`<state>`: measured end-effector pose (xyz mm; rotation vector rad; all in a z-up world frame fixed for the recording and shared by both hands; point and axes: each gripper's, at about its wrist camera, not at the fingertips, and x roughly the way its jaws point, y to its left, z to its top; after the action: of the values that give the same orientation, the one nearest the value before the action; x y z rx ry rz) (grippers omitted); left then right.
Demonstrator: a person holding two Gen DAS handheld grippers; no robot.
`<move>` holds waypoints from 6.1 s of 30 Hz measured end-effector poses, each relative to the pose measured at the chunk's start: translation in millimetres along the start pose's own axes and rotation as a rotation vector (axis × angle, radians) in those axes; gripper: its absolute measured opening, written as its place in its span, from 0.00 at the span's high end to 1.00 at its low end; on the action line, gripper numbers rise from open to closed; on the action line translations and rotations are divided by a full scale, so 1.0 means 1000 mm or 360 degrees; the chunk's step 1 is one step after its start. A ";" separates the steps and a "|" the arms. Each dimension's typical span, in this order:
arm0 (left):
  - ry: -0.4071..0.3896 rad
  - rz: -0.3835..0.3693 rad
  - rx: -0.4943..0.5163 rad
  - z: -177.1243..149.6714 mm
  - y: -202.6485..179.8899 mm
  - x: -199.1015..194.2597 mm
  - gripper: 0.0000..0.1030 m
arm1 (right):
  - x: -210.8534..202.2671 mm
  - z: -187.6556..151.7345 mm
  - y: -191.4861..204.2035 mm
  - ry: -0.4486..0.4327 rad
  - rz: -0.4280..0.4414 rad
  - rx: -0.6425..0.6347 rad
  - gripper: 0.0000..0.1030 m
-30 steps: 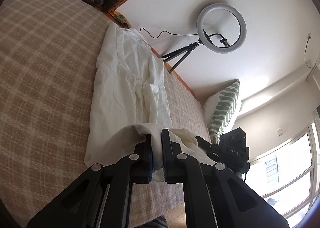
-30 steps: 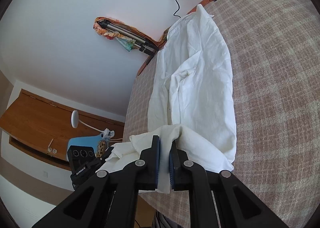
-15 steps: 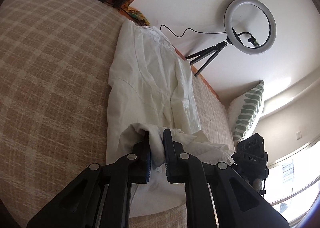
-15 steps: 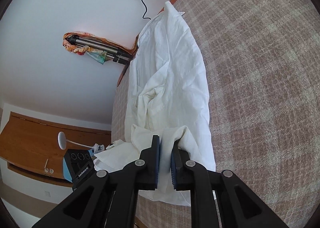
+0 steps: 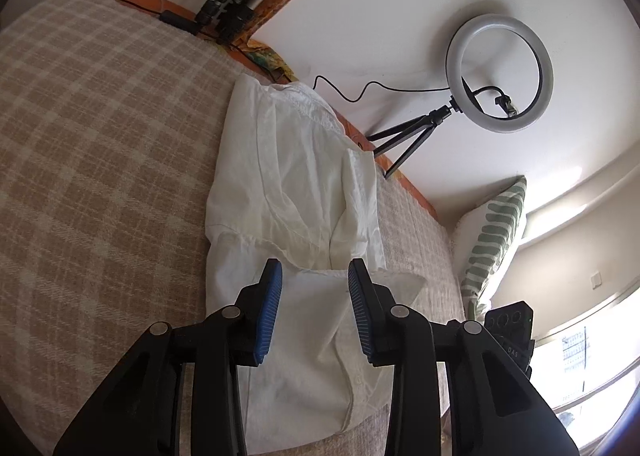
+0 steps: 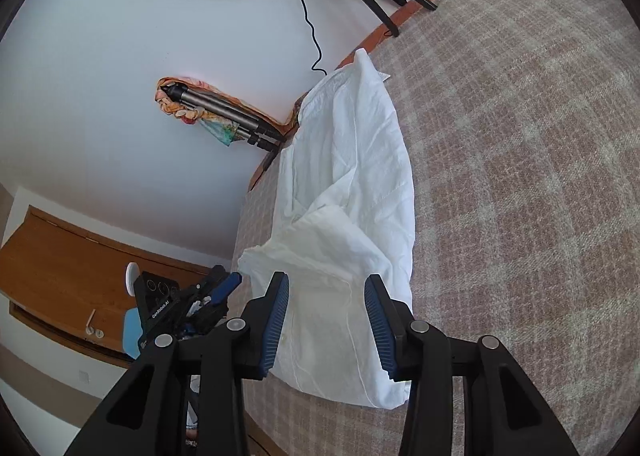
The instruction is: Fold small clothes
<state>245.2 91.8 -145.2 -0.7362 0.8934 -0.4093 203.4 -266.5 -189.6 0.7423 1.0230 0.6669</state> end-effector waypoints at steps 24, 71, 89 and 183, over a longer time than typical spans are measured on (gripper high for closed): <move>0.0029 -0.0096 0.0190 -0.046 0.015 0.003 0.94 | 0.030 -0.020 0.022 0.0098 -0.0405 -0.0527 0.93; 0.0134 0.0252 0.0383 -0.069 0.011 0.033 0.83 | 0.025 -0.033 0.002 0.0445 0.0175 -0.0710 0.64; 0.0044 0.0173 0.0469 -0.055 0.001 0.010 0.83 | 0.003 -0.040 0.008 0.0648 -0.0059 -0.0866 0.69; -0.0279 0.0254 0.0853 -0.060 -0.009 -0.039 0.98 | -0.009 -0.034 0.073 -0.0112 -0.0361 -0.1133 0.97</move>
<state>173.4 85.3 -141.4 -0.2019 0.6301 -0.4108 158.4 -223.2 -137.8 0.0266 0.7148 0.7362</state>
